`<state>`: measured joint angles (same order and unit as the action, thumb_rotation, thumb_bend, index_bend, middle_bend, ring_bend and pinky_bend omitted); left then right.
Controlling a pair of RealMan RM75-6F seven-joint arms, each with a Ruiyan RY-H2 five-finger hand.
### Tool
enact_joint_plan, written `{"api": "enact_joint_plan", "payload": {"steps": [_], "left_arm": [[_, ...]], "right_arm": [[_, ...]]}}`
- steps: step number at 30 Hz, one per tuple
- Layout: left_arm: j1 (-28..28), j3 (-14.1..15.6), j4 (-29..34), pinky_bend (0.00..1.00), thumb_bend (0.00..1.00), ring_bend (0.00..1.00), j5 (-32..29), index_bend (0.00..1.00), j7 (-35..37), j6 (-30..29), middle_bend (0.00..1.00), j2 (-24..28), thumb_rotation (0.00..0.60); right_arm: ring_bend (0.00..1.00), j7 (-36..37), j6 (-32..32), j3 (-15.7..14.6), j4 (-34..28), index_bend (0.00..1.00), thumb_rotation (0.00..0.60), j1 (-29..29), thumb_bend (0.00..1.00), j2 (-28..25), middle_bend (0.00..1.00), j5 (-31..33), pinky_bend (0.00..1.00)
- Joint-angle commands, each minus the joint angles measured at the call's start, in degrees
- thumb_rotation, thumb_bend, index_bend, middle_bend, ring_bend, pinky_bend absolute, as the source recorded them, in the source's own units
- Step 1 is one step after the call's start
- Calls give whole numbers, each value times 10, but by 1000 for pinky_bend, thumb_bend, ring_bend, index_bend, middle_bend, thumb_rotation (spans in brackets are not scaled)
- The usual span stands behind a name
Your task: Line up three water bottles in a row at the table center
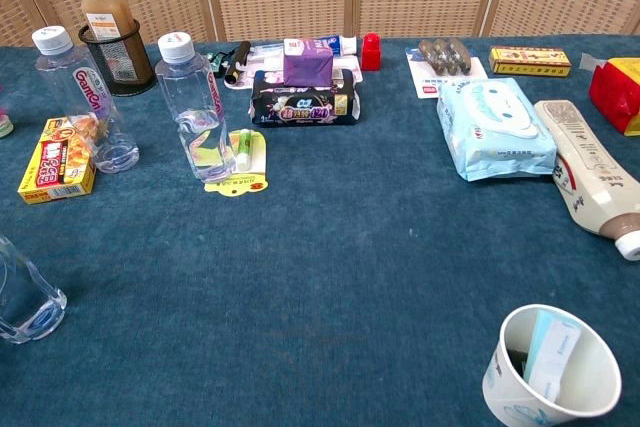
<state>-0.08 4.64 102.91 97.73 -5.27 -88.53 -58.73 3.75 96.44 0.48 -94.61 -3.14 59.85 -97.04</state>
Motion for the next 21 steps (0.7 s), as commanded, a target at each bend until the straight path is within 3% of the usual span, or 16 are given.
{"api": "enact_joint_plan", "payload": {"steps": [1,13,17,21], "left_arm": [[0,0,1,0,74,0,0,0,-2,0,0,0,600],[-20,11,3,0,71,0,-1,0,29,45,0,9,600],[-49,12,-12,0,70,0,-1,0,80,89,0,4,600],[-93,23,-42,0,69,0,17,0,187,150,0,-2,600]], "right_arm": [[0,1,-2,-1,0,110,600,1,0,0,20,-1,0],[0,0,-11,-5,-1,111,600,5,0,-1,20,-6,0],[0,1,-13,-8,-2,111,600,6,0,-1,19,-9,0],[0,5,-9,-9,-3,113,600,5,0,-3,21,-11,0]]}}
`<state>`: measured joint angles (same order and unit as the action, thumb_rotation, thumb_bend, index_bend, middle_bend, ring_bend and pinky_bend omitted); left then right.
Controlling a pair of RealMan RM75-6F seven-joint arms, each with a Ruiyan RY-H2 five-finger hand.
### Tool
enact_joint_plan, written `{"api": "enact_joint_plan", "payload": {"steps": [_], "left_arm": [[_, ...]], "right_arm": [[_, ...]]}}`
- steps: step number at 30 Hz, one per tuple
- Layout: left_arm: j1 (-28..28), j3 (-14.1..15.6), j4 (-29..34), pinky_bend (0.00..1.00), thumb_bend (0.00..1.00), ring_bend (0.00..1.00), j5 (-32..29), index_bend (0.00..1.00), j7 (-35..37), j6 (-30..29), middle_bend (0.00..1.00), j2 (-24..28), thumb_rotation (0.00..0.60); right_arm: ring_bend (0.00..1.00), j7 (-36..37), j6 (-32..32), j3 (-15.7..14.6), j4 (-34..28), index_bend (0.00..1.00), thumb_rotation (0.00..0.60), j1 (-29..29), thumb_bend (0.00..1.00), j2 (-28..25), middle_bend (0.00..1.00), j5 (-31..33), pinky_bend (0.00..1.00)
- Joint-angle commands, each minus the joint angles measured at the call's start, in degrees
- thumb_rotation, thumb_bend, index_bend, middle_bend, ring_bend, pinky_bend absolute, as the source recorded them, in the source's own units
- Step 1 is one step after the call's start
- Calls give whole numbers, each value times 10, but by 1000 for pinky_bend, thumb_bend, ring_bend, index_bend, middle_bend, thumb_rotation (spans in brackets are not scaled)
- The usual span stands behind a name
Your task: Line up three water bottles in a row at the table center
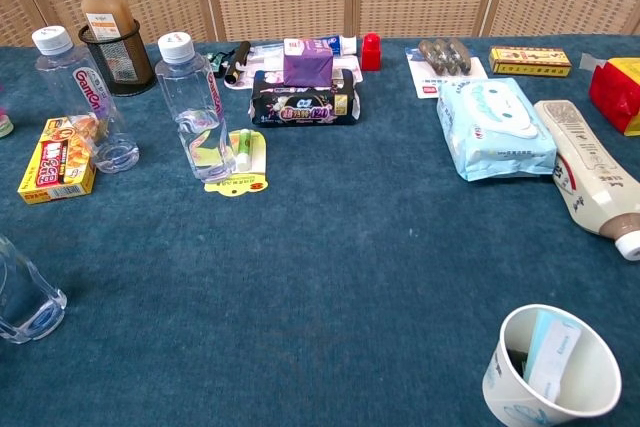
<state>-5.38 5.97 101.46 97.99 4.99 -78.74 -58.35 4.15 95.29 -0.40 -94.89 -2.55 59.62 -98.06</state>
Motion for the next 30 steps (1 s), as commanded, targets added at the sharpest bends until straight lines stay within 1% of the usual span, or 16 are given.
{"api": "enact_joint_plan", "payload": {"steps": [1,5,7,10,12,14,15,16,18,19,20,21,23,25,30], "left_arm": [[-50,11,-36,0,68,0,18,0,105,63,0,-8,600],[-76,15,-65,0,68,0,32,0,177,85,0,-26,600],[-91,18,-87,0,67,0,44,0,224,93,0,-45,600],[-115,31,-115,0,66,0,67,0,303,106,0,-71,600],[-125,34,-131,0,66,0,75,0,335,107,0,-83,600],[-131,34,-146,1,68,0,73,0,348,109,0,-97,600],[-134,34,-152,12,71,0,70,0,355,113,0,-105,600],[-137,35,-156,58,82,0,67,0,359,117,0,-111,600],[-142,34,-163,201,124,42,61,11,359,125,54,-123,600],[-142,33,-165,296,157,101,56,53,358,126,127,-128,600],[-141,31,-166,366,188,171,49,113,358,126,210,-136,600],[-138,26,-168,398,206,211,35,163,356,125,257,-144,600],[-134,20,-173,440,240,283,19,274,339,124,341,-155,600],[-130,15,-175,452,254,318,4,327,321,123,381,-164,600],[-123,4,-173,455,259,354,-13,370,311,101,420,-175,600]], "right_arm": [[0,2,4,0,0,113,600,-2,0,-1,21,-2,0],[0,9,8,0,0,115,600,-3,0,-3,21,0,0],[0,12,8,1,1,115,600,-3,0,-4,22,2,0],[0,17,8,0,1,116,600,-3,0,-6,22,2,0],[0,19,10,0,1,117,600,-4,0,-7,22,1,0],[0,24,13,0,1,119,600,-4,0,-8,23,0,0],[0,27,14,0,2,120,600,-5,0,-9,23,0,0],[0,30,15,0,3,121,600,-5,0,-9,23,1,0],[0,35,16,0,4,123,600,-5,0,-11,23,1,0],[0,37,16,0,4,124,600,-5,0,-11,23,1,0],[0,40,17,0,5,125,600,-6,0,-12,24,1,0],[0,42,18,0,5,126,600,-6,0,-13,24,1,0],[0,46,21,0,6,128,600,-7,0,-13,25,0,0],[0,52,24,0,7,130,600,-8,0,-14,26,0,0],[0,60,24,0,9,133,600,-8,0,-16,26,0,0]]}}
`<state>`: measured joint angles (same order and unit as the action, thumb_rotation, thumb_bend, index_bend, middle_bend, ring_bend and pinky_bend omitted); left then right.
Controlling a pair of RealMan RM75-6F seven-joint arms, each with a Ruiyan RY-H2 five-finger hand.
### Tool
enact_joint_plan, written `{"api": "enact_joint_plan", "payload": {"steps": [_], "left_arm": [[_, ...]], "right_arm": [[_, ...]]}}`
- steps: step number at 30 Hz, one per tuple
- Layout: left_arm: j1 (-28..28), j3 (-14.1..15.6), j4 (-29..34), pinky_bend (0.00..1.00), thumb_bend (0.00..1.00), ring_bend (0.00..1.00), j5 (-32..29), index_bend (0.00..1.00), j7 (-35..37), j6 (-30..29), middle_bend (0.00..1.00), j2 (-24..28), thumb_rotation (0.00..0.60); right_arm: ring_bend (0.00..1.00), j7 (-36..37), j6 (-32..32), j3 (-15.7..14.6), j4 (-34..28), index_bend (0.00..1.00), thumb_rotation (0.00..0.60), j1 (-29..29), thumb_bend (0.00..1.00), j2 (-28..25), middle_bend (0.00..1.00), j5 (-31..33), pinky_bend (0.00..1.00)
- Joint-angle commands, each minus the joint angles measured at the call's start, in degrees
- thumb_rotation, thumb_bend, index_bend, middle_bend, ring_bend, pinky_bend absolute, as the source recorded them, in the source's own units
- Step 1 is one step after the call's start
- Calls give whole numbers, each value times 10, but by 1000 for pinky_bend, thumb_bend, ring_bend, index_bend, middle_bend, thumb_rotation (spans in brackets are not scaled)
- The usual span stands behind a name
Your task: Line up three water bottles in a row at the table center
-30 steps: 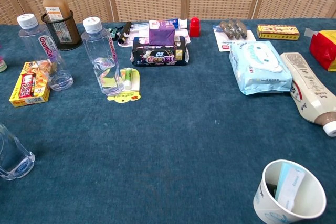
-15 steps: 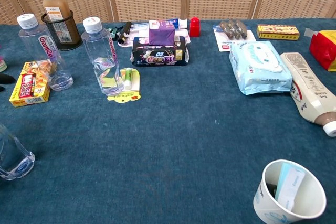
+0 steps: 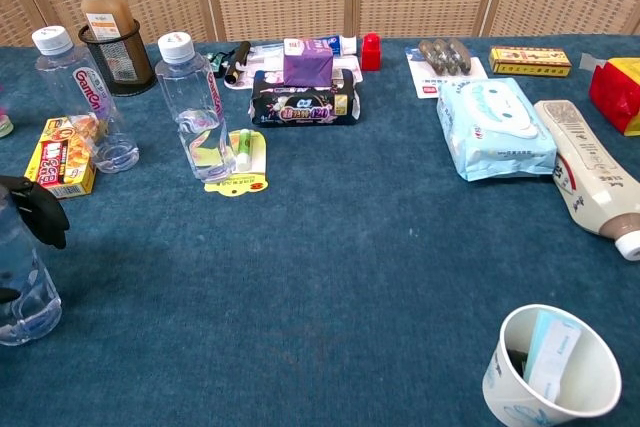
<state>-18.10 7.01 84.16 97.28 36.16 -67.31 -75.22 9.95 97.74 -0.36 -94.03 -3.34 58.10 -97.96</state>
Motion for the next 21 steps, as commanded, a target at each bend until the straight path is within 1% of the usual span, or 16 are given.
{"api": "enact_joint_plan", "payload": {"steps": [1,6,12,15,21], "left_arm": [[5,-7,1,455,258,354,-5,370,2,-18,420,-7,600],[1,-14,9,455,253,354,-2,371,9,-35,420,-9,600],[-20,-37,35,454,253,355,-3,371,14,-40,420,-12,600],[-41,-58,49,447,253,355,-2,373,7,-36,420,-19,600],[-90,-105,59,436,243,355,-12,376,-8,-14,420,-52,600]], "right_arm": [[0,3,0,-1,1,134,600,0,0,-1,26,-1,0],[0,3,0,-2,1,138,600,0,0,-1,27,-3,0],[0,2,-1,-3,0,144,600,0,0,-1,27,-4,0],[0,0,-3,-4,0,146,600,1,0,-1,27,-4,0],[0,0,-6,-3,-1,147,600,2,0,-1,26,-2,0]]}}
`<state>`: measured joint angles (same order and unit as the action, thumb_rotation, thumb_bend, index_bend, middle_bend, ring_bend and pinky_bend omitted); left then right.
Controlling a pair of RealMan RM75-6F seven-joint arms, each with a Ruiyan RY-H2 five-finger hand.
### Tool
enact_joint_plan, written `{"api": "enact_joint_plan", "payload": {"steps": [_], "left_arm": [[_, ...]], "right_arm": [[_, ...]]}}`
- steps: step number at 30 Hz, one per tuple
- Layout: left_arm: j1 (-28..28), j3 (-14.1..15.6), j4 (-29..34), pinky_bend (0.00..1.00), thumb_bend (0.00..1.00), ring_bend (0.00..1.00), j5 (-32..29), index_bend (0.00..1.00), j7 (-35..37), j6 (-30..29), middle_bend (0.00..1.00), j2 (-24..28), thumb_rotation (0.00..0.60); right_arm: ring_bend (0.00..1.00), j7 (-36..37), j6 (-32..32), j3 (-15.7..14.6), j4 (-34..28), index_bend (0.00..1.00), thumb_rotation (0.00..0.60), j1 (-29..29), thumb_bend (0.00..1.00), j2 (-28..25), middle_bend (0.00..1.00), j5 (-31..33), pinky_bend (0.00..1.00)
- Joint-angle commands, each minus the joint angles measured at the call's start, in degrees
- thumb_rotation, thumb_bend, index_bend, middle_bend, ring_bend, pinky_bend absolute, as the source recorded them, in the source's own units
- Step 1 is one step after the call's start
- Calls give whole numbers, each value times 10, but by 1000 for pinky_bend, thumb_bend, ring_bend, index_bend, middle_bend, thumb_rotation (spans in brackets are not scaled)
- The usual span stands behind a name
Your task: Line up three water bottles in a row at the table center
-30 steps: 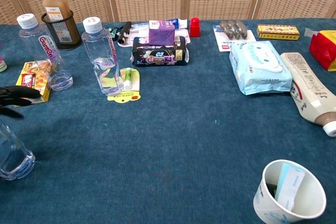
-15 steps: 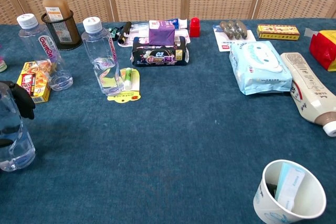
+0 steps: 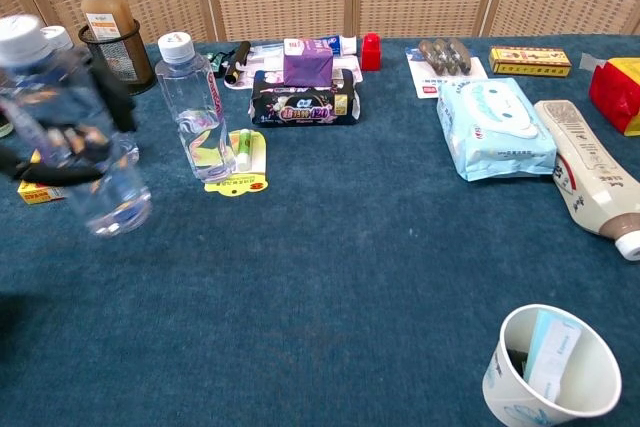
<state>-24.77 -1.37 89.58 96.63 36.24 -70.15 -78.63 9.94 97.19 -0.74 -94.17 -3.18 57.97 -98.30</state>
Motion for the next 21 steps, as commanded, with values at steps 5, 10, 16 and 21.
{"api": "enact_joint_plan", "payload": {"steps": [5,10,16,21], "left_arm": [[-80,-56,8,429,243,355,-27,386,-41,72,420,-56,600],[-132,-91,3,421,235,355,-62,387,-88,117,420,-116,600],[-191,-128,-24,389,232,355,-113,388,-130,167,420,-198,600],[-235,-147,-59,376,230,354,-145,388,-169,206,420,-248,600]], "right_arm": [[0,-1,-4,2,1,149,600,2,0,1,27,4,0],[0,-6,-15,3,0,149,600,6,0,3,27,12,0],[0,-7,-22,5,-1,150,600,9,0,2,27,20,0],[0,-4,-23,6,0,151,600,9,0,2,27,24,0]]}}
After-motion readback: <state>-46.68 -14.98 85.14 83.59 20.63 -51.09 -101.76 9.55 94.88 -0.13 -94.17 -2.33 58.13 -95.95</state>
